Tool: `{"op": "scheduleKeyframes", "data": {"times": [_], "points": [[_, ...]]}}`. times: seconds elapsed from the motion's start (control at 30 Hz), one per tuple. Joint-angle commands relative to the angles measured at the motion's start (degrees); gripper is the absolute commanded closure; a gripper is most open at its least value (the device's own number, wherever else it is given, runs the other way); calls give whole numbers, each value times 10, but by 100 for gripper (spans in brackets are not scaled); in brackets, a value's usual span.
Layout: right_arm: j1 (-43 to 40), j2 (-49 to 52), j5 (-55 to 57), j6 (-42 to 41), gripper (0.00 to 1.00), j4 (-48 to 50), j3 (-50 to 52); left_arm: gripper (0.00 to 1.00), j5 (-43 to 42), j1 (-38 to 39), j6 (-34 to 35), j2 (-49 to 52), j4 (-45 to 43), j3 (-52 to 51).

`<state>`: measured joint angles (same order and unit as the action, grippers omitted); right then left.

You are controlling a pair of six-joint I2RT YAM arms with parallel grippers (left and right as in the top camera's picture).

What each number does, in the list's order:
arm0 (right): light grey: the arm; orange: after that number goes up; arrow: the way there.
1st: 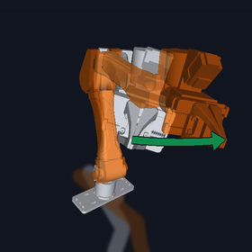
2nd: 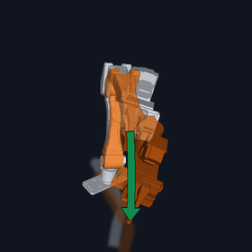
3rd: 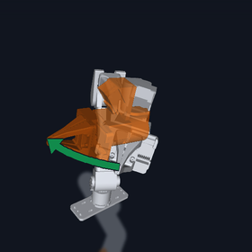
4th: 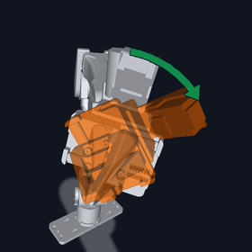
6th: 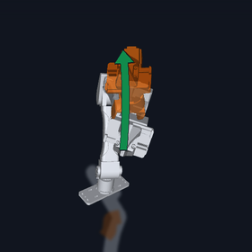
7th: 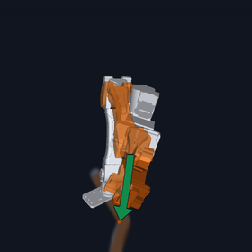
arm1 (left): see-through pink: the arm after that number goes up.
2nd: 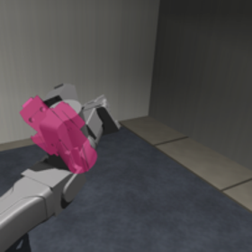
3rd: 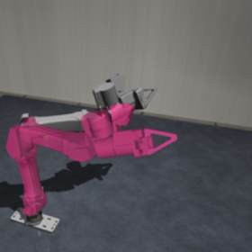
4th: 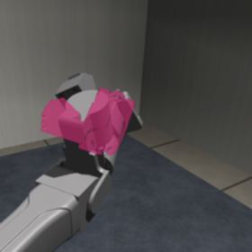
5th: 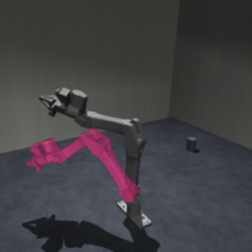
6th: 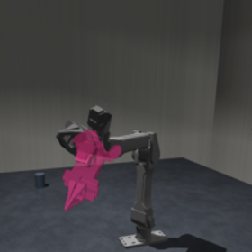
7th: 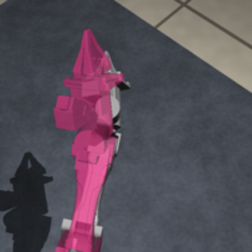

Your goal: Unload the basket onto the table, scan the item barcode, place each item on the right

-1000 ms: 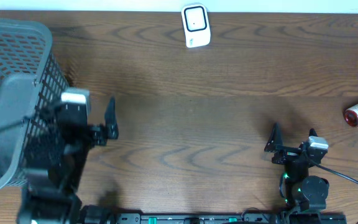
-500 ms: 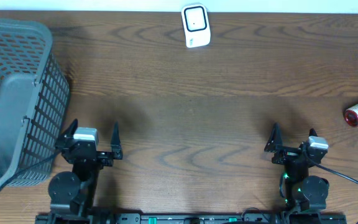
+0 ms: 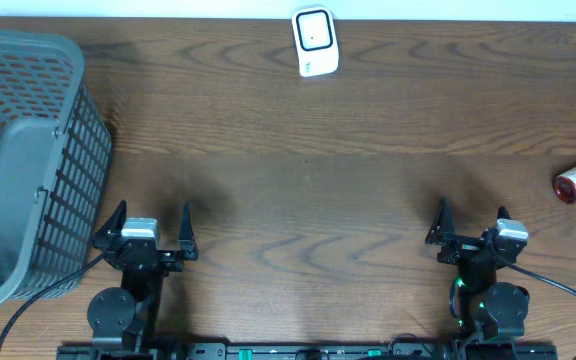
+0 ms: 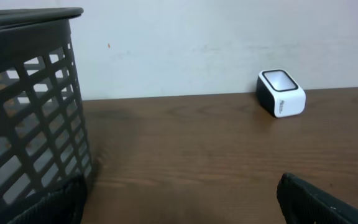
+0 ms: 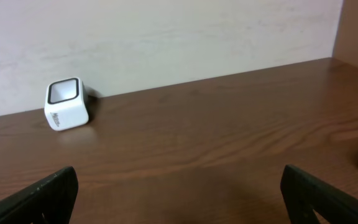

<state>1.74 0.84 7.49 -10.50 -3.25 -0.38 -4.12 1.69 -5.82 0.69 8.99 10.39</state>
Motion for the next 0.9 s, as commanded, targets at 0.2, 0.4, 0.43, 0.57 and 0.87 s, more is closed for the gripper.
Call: {"op": "scheduleKeyframes", "data": {"times": [0.2,0.4,0.43,0.57,0.87], "points": [[-10,-2,6,-8,1,-2,1,2,-4,-4,5,-6,-35,-26],[-10,-2,6,-8,1,-2,1,2,-3,-5,5,-6,-61,-53],[-10,-2,6,-8,1,-2,1,2,-4,-5,5,-6,-68,-59],[-10,-2,6,-8,1,-2,1,2,-4,-7,5,-6,-82,-80],[-10,-2,6,-8,1,-2,1,2,-4,-7,25,-6,-58,-102]]}}
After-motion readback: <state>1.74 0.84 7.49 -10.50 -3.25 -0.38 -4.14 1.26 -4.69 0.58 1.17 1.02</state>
